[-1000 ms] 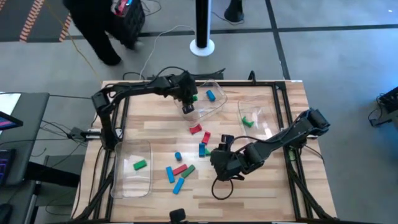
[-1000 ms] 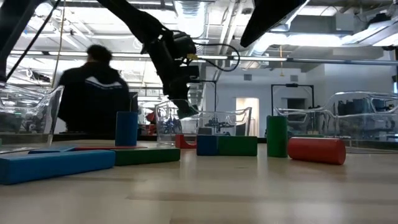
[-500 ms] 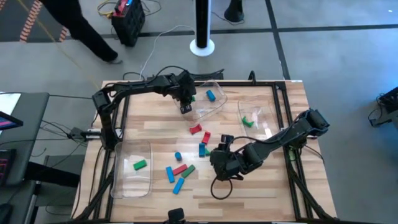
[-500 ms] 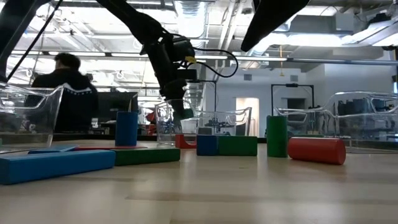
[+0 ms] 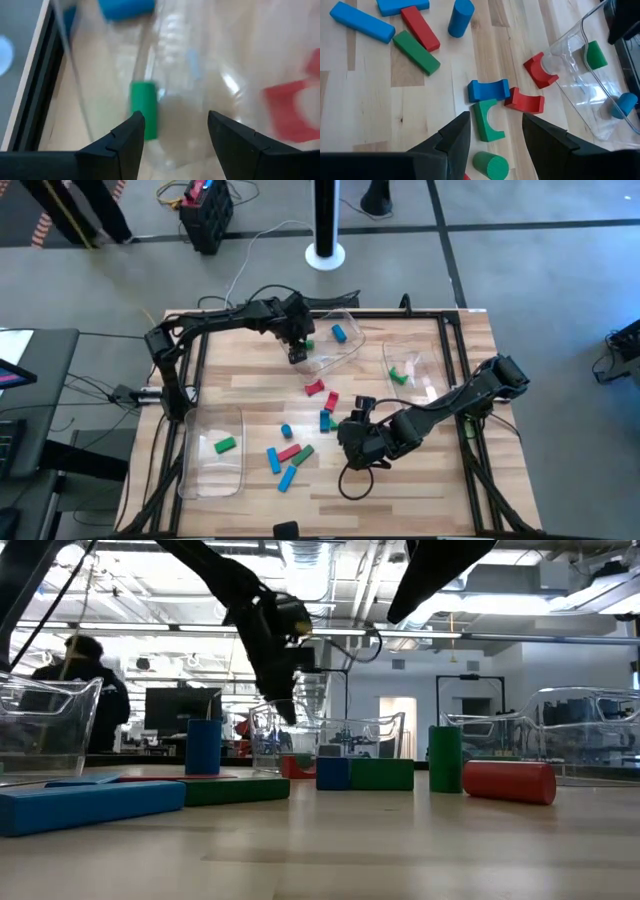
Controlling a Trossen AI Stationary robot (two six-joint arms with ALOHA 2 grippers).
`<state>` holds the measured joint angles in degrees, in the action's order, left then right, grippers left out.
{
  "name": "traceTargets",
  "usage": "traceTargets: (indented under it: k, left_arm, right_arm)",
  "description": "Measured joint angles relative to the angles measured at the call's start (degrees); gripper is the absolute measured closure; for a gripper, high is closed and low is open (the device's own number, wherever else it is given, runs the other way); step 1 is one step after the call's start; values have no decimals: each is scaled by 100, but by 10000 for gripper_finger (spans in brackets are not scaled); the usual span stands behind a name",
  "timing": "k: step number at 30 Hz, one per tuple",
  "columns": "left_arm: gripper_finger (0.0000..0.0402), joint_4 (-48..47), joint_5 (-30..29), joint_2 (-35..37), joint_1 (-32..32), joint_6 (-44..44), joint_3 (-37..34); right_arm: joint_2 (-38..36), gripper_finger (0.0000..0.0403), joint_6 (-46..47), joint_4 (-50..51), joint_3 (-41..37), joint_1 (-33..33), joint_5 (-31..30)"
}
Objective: Sort blocks by size
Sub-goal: Adjust the top transparent bin
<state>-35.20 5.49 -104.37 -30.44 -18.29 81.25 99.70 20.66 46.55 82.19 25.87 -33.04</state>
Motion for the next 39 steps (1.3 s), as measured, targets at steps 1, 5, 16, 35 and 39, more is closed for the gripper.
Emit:
traceTargets:
  k: [1, 5, 16, 35, 39]
  left_arm:
    - [190, 3, 106, 81, 25, -1, 1]
    - [189, -24, 525, 436, 142, -51, 2]
    - [189, -872, 479, 412, 601, -647, -101]
    - [189, -1210, -930, 298, 539, -1116, -103]
    - [189, -1244, -1237, 298, 422, -1234, -103]
  right_arm:
    - [0, 196, -4, 13, 0, 0, 2]
    - [-1, 196, -8, 41, 0, 0, 0]
    - [-2, 196, -6, 56, 0, 29, 0]
    - [-4, 196, 50, 63, 0, 157, 0]
    - [-4, 196, 48, 61, 0, 157, 0]
